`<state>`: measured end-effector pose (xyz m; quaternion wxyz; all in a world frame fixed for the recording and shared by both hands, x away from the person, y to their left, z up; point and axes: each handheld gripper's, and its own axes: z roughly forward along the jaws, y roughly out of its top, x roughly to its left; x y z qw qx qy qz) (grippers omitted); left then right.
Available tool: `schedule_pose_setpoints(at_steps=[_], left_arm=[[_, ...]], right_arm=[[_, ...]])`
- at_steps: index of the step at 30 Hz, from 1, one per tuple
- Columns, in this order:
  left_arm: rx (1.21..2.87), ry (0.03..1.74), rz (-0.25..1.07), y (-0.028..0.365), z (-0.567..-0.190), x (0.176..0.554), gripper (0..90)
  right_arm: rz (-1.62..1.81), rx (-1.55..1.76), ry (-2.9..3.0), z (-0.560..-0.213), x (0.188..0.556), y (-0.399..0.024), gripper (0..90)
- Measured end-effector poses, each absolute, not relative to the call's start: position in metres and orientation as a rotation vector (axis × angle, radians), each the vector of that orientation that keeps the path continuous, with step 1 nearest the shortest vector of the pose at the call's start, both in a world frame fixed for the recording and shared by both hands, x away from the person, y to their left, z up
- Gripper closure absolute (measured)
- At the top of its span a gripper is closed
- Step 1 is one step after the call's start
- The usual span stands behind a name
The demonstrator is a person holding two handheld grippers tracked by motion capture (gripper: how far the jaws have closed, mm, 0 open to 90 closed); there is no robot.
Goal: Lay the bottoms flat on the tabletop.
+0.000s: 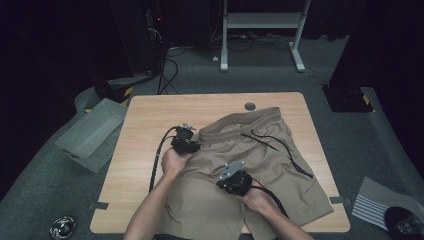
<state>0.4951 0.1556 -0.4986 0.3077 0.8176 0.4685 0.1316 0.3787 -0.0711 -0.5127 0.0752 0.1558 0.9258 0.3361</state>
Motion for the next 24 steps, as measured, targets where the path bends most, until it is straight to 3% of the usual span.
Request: schedule_pose_setpoints(at_steps=[3, 7, 11, 14, 19, 24], left_arm=[[2.132, 1.205, 0.328, 0.148, -0.495, 0.5, 45.3], [2.11, 1.202, 0.321, 0.136, -0.495, 0.511, 39.0], [2.098, 1.219, 0.325, 0.13, -0.5, 0.519, 39.2], [2.1, 1.234, 0.331, 0.127, -0.501, 0.524, 50.6], [2.178, 1.198, 0.37, 0.118, -0.495, 0.527, 73.3], [2.158, 1.221, 0.463, 0.124, -0.477, 0.534, 78.4]], right_arm=[[1.027, 0.484, 2.781, -0.513, 0.382, -0.067, 73.1], [1.072, 0.515, 2.742, -0.511, 0.383, -0.061, 61.4], [1.05, 0.507, 2.73, -0.512, 0.384, -0.05, 53.8], [1.021, 0.512, 2.764, -0.515, 0.387, -0.044, 57.8], [1.01, 0.445, 2.797, -0.513, 0.383, -0.042, 84.7], [0.967, 0.326, 2.79, -0.511, 0.37, -0.045, 89.9]])
